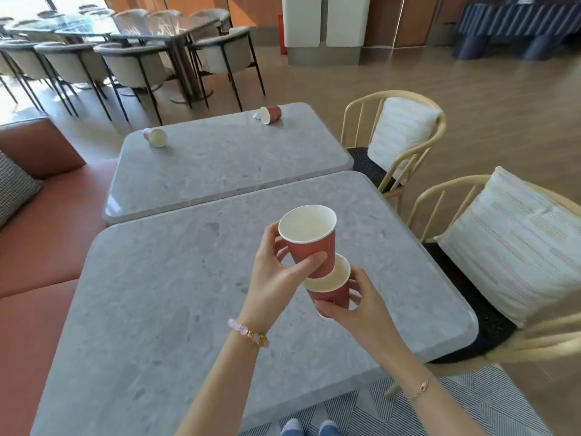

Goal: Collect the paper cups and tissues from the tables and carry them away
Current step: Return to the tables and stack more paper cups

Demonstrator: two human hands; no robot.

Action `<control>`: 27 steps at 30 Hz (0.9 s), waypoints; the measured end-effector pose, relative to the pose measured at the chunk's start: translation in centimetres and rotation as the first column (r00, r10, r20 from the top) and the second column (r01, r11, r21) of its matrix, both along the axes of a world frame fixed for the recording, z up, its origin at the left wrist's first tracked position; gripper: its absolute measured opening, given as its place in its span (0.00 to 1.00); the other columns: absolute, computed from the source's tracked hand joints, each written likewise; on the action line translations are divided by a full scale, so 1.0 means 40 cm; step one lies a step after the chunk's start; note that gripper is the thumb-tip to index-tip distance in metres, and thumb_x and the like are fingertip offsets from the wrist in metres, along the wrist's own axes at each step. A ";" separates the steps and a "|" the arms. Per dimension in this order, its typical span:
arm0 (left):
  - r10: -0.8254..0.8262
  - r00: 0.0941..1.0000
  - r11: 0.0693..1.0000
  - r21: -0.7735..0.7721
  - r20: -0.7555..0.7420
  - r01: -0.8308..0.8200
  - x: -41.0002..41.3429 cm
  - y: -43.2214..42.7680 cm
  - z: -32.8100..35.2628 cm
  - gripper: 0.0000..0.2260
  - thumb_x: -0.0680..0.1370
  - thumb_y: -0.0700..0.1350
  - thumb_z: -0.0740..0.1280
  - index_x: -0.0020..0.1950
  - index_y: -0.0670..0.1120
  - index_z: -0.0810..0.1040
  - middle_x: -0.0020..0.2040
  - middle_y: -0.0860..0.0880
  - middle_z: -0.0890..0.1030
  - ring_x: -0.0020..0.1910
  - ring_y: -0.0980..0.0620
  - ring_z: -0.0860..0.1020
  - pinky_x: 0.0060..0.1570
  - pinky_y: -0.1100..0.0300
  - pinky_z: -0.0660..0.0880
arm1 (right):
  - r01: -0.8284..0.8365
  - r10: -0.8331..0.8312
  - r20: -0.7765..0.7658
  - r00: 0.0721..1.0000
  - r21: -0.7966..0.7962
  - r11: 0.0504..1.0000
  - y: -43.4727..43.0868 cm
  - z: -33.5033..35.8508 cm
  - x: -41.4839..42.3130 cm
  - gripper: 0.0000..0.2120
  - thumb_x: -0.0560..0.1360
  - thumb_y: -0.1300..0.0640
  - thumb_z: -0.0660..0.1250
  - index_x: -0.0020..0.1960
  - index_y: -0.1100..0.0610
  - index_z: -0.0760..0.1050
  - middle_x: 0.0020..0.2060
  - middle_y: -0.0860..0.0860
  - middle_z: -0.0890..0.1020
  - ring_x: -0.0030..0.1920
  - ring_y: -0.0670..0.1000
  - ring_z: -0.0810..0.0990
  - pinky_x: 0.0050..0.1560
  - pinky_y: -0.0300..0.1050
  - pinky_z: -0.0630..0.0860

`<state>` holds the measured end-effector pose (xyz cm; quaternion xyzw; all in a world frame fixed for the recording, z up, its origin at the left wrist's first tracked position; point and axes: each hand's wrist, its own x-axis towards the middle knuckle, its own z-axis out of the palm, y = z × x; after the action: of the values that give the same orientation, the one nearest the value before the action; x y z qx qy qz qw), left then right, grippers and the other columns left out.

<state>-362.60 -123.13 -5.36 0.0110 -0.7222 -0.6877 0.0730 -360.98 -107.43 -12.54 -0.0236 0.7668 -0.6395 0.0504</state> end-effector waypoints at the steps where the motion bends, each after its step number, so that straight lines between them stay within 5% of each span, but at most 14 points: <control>1: -0.011 1.000 1.000 0.004 0.002 0.011 -0.001 0.000 -0.001 0.26 0.62 0.48 0.76 0.58 0.51 0.74 0.53 0.57 0.80 0.56 0.59 0.77 0.52 0.69 0.73 | 0.003 -0.003 0.001 1.000 -0.005 1.000 -0.001 0.000 0.000 0.28 0.64 0.52 0.79 0.59 0.42 0.71 0.53 0.39 0.79 0.52 0.36 0.77 0.47 0.26 0.73; 4: -0.050 0.999 0.999 -0.006 0.009 0.050 -0.002 -0.001 -0.005 0.26 0.62 0.49 0.76 0.57 0.52 0.74 0.52 0.59 0.80 0.56 0.60 0.77 0.51 0.69 0.72 | 0.016 -0.016 0.002 1.000 -0.017 1.000 -0.009 0.005 -0.005 0.27 0.63 0.50 0.78 0.57 0.39 0.71 0.51 0.36 0.80 0.52 0.37 0.78 0.46 0.26 0.73; 11: -0.114 0.986 0.981 -0.142 0.121 0.131 0.013 -0.001 -0.037 0.27 0.61 0.55 0.74 0.58 0.56 0.72 0.60 0.56 0.75 0.63 0.59 0.71 0.68 0.54 0.65 | 0.056 -0.057 -0.014 0.998 -0.062 0.997 -0.040 0.024 -0.016 0.28 0.58 0.43 0.77 0.56 0.40 0.72 0.52 0.40 0.80 0.52 0.38 0.79 0.47 0.26 0.73; 18: -0.156 0.977 0.965 -0.190 0.146 0.182 0.025 -0.028 -0.057 0.27 0.68 0.47 0.76 0.63 0.51 0.70 0.63 0.55 0.73 0.65 0.61 0.69 0.69 0.54 0.64 | 0.076 -0.078 -0.032 0.996 -0.060 0.995 -0.048 0.016 -0.015 0.25 0.62 0.49 0.79 0.54 0.38 0.71 0.51 0.38 0.80 0.52 0.34 0.77 0.46 0.27 0.73; 27: -0.156 0.988 0.912 -0.381 0.022 0.153 0.029 -0.072 -0.054 0.25 0.73 0.49 0.71 0.68 0.51 0.68 0.65 0.57 0.72 0.64 0.62 0.69 0.62 0.64 0.66 | 0.132 -0.134 -0.068 0.989 -0.044 0.990 -0.042 0.023 -0.030 0.27 0.62 0.48 0.79 0.55 0.38 0.71 0.53 0.39 0.79 0.52 0.34 0.77 0.47 0.24 0.72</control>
<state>-361.44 -126.01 -7.53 -0.0634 -0.8406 -0.5375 0.0222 -362.17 -109.11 -11.64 0.0040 0.7554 -0.6550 -0.0202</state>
